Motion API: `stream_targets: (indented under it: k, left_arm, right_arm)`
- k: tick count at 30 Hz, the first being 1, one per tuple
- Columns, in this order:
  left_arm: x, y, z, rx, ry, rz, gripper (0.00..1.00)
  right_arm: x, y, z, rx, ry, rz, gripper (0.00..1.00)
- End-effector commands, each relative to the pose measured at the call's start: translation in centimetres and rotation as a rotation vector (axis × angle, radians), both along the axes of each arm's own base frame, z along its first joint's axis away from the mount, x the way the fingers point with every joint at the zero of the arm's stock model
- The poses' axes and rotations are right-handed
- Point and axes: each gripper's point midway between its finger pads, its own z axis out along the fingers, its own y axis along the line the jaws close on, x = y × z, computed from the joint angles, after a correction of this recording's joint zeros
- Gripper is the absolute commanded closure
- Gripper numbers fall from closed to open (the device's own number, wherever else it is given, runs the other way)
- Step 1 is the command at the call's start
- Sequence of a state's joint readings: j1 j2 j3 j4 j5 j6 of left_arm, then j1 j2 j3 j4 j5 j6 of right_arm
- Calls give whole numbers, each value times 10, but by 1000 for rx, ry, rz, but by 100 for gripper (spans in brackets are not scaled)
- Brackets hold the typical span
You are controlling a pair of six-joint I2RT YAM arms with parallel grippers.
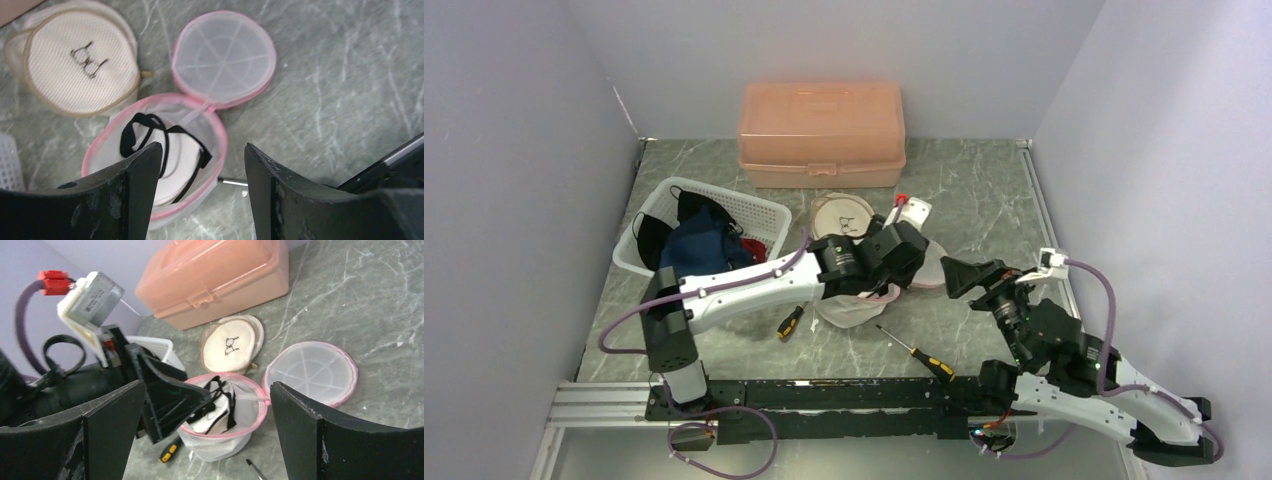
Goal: Unzip the laundry bag and remove the bra
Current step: Open the laundry bag at the center of the board.
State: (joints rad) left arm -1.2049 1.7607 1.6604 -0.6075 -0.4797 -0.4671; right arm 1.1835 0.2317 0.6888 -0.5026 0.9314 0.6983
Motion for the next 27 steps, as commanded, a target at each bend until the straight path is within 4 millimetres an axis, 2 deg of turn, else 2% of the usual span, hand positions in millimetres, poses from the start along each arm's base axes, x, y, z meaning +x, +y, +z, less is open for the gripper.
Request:
stream_targets:
  k: [1, 5, 8, 10, 12, 16, 19, 23, 25, 27]
  left_arm:
    - [5, 48, 13, -28, -15, 135, 34]
    - [7, 94, -25, 43, 53, 263, 38]
    - [6, 120, -37, 65, 68, 340, 38]
    - [6, 133, -44, 69, 82, 373, 37]
    - [6, 144, -54, 75, 103, 396, 37]
    - [11, 151, -68, 54, 152, 413, 37]
    - [13, 144, -72, 26, 167, 394, 37]
    - [17, 146, -79, 61, 184, 417, 37]
    - [17, 149, -77, 53, 187, 438, 36]
    - [18, 148, -66, 4, 181, 431, 34]
  right_arm:
    - [6, 23, -13, -112, 28, 34, 2]
    - [16, 56, -41, -275, 91, 56, 6]
    - [27, 76, -56, -340, 132, 74, 8]
    - [39, 84, -65, -326, 174, 112, 11]
    - [54, 84, -75, -270, 212, 154, 14]
    - [74, 82, -91, -195, 252, 210, 18]
    - [77, 86, -107, -185, 289, 228, 19]
    - [78, 87, -122, -179, 322, 230, 18]
    - [77, 84, -126, -182, 325, 222, 15]
    - [76, 81, -127, -185, 321, 212, 12]
